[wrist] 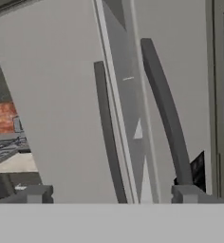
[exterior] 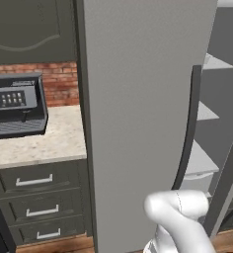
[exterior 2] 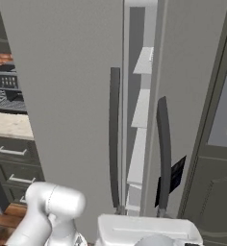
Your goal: Open the freezer door, pick up the ice cube tray from the freezer, and place it on the dining counter.
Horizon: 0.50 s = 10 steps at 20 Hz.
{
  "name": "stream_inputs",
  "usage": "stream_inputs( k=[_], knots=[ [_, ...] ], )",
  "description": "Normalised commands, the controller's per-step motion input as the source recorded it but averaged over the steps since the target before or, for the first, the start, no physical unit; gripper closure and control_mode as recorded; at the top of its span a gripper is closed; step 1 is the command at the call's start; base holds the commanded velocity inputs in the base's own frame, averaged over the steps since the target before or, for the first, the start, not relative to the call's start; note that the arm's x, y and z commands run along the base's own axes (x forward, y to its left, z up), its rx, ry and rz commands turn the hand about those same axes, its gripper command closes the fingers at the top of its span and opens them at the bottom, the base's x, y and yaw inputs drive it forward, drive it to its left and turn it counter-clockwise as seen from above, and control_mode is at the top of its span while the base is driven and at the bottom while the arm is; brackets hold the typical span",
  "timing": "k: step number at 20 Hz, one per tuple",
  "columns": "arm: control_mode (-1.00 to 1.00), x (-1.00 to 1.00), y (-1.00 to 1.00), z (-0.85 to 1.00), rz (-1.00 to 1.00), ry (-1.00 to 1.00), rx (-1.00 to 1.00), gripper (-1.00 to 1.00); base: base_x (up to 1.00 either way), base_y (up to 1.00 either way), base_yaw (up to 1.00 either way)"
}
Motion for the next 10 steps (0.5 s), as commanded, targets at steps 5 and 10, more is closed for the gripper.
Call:
stream_inputs(
  k=[5, 10],
  knots=[
    [-1.0, -0.13, 0.84, 0.4, -0.4, 0.08, -0.04, -1.0, 0.0, 0.0, 0.0],
    [-1.0, -0.01, 0.7, 0.4, -0.49, 0.1, -0.05, -1.0, 0.0, 0.0, 0.0]
  ],
)
